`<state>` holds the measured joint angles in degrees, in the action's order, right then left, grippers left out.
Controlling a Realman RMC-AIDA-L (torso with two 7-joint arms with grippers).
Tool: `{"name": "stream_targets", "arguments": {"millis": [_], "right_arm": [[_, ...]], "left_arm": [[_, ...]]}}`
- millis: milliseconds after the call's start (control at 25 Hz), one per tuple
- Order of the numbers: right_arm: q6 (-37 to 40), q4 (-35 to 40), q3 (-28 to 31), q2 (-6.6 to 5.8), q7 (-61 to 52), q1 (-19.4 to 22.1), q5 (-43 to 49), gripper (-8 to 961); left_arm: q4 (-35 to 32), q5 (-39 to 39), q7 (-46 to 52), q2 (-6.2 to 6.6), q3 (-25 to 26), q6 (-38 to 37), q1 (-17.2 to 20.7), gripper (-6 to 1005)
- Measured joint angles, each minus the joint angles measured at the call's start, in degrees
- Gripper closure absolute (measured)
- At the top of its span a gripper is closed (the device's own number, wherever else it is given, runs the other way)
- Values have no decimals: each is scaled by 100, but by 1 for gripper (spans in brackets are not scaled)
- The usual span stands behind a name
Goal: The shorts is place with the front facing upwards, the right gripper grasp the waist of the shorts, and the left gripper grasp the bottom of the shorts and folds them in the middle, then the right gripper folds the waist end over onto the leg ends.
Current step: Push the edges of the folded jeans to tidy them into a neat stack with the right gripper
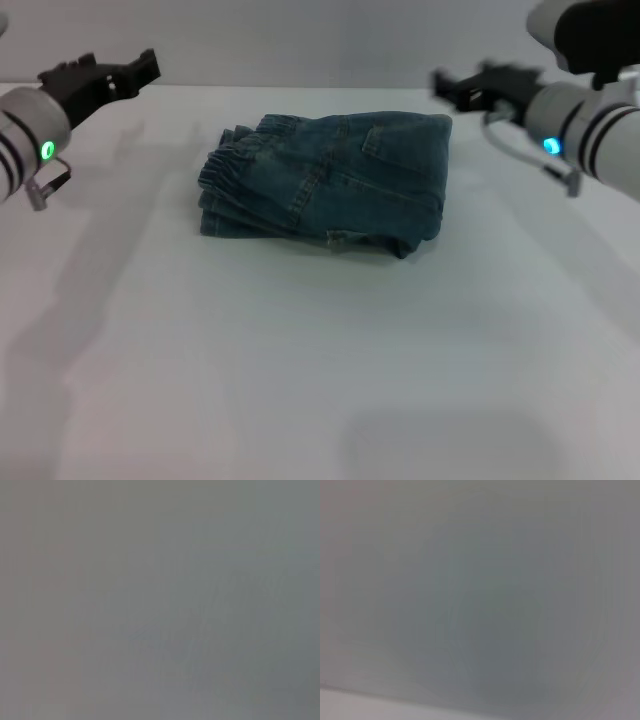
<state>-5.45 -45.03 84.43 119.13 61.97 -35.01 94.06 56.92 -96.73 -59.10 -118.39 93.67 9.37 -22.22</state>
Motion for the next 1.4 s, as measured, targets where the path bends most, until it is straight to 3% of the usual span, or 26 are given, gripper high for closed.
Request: {"name": "stream_targets", "arguments": {"millis": [40, 80, 200, 400, 520, 640, 720, 840, 1000, 1240, 1400], "right_arm": [[1016, -242, -413, 11, -15, 208, 224, 319], [1016, -242, -413, 11, -15, 208, 224, 319], [2187, -322, -968, 18, -13, 346, 274, 320], [4124, -11, -2402, 21, -87, 338, 592, 320], [4742, 322, -2938, 25, -812, 284, 714, 320], [4919, 683, -3192, 6, -2016, 264, 850, 320], [4951, 983, -3317, -1, -2906, 261, 1231, 320], [4996, 1290, -3395, 15, -3890, 333, 1995, 319], [5024, 1281, -3523, 28, -4511, 555, 2269, 319], [5040, 1433, -4442, 50, -5139, 518, 2276, 432], [5059, 1471, -5041, 74, -5079, 486, 2234, 628]], "left_arm": [[76, 13, -13, -4, -181, -237, 31, 184], [130, 27, -12, -4, -376, -486, 53, 184], [260, 26, 19, 17, -1291, -1612, 112, 184], [184, -200, 446, 24, -2284, -2915, 46, 184], [-276, -1058, 1655, 19, -3105, -4263, -44, 184], [-1348, -2400, 3538, -1, -3988, -6072, -276, 184], [-1993, -2884, 4569, -8, -4231, -6710, -500, 184], [-2824, -3053, 5784, -11, -4309, -6923, -816, 184], [-3079, -3062, 6095, -13, -4319, -6795, -863, 184], [-3196, -3141, 6081, -5, -4329, -6559, -922, 184], [-3233, -3142, 6080, -8, -4337, -6374, -992, 184]]}}
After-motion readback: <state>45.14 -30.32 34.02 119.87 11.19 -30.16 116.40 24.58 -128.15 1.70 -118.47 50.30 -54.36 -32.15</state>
